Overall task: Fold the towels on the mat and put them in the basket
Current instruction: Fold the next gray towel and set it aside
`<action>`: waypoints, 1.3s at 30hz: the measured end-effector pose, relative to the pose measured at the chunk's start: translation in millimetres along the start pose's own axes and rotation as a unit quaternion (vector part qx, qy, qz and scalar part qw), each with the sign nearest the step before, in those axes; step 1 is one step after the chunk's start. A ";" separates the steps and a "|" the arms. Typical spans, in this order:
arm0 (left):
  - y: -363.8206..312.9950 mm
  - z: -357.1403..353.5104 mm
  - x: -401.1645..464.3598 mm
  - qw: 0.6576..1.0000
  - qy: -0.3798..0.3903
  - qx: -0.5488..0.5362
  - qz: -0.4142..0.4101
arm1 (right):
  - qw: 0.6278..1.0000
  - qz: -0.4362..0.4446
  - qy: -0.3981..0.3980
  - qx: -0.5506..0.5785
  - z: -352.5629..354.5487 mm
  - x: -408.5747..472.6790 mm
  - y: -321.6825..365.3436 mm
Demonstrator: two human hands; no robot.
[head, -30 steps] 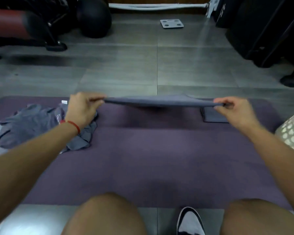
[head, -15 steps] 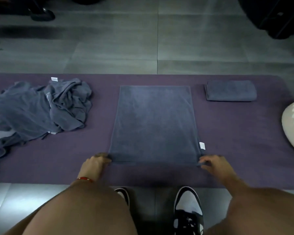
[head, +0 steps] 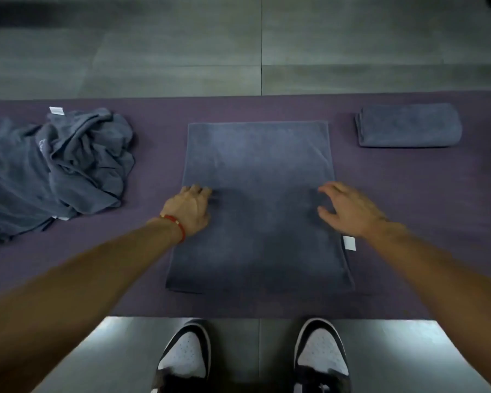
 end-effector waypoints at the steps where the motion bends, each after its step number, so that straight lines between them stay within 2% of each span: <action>1: 5.5 5.1 25.4 1.000 -0.003 -0.021 -0.006 | 1.000 0.002 -0.002 0.006 7.0 23.0 0.4; 3: 16.5 11.8 74.7 1.000 -0.006 -0.015 -0.015 | 1.000 0.006 0.005 0.007 17.2 69.2 -0.8; 6: 29.1 24.3 135.8 0.999 -0.018 0.036 -0.022 | 0.999 0.008 0.016 -0.051 23.7 131.5 -6.3; 8: 43.0 18.3 167.7 0.995 -0.017 0.101 0.002 | 0.997 0.008 0.010 -0.080 20.0 163.7 -9.9; 10: 56.3 6.8 187.6 0.995 0.001 0.089 0.040 | 0.997 -0.020 0.018 -0.077 8.8 186.5 -15.2; 13: 74.2 -13.0 197.4 0.997 0.031 0.034 0.069 | 0.995 -0.070 0.010 -0.070 -16.3 196.4 -27.3; 16: 87.7 -14.2 198.2 0.999 0.035 0.030 0.026 | 0.996 -0.044 -0.033 -0.072 -23.4 193.1 -37.3; 19: 96.0 -12.4 199.8 0.999 0.024 0.027 0.018 | 0.995 -0.035 -0.048 -0.075 -22.6 196.7 -42.6; 24: 89.0 -9.2 200.6 0.998 0.034 0.037 0.042 | 0.993 -0.080 -0.013 -0.083 -16.1 203.0 -32.0; 27: 95.1 -11.0 198.8 0.993 0.008 0.008 0.117 | 0.991 -0.062 -0.041 -0.108 -12.3 203.3 -21.1; 31: 100.6 -9.8 201.5 0.991 0.023 0.015 0.128 | 0.995 -0.063 0.012 -0.075 -13.0 208.8 -23.5; 32: 101.3 -4.5 200.2 0.993 0.009 0.030 0.114 | 0.996 -0.061 0.004 -0.066 -7.7 210.3 -23.5; 35: 115.8 19.9 192.8 0.992 -0.105 0.061 0.042 | 0.991 -0.045 -0.119 -0.027 15.7 213.7 -22.4; 37: 126.0 30.0 190.0 0.988 -0.134 0.071 -0.012 | 0.983 -0.059 -0.173 -0.024 23.5 215.4 -26.4; 39: 131.2 34.6 192.5 0.986 -0.155 0.063 -0.021 | 0.978 -0.070 -0.195 -0.028 26.1 217.8 -31.4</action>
Point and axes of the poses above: each hand's wrist, its own x-axis towards the middle knuckle, its own z-axis out of the back of the hand, y = z × x, the point moved 3 cm from there along x, towards the middle knuckle, and after that the axes turned 5 degrees about -z, right-handed, at the moved point
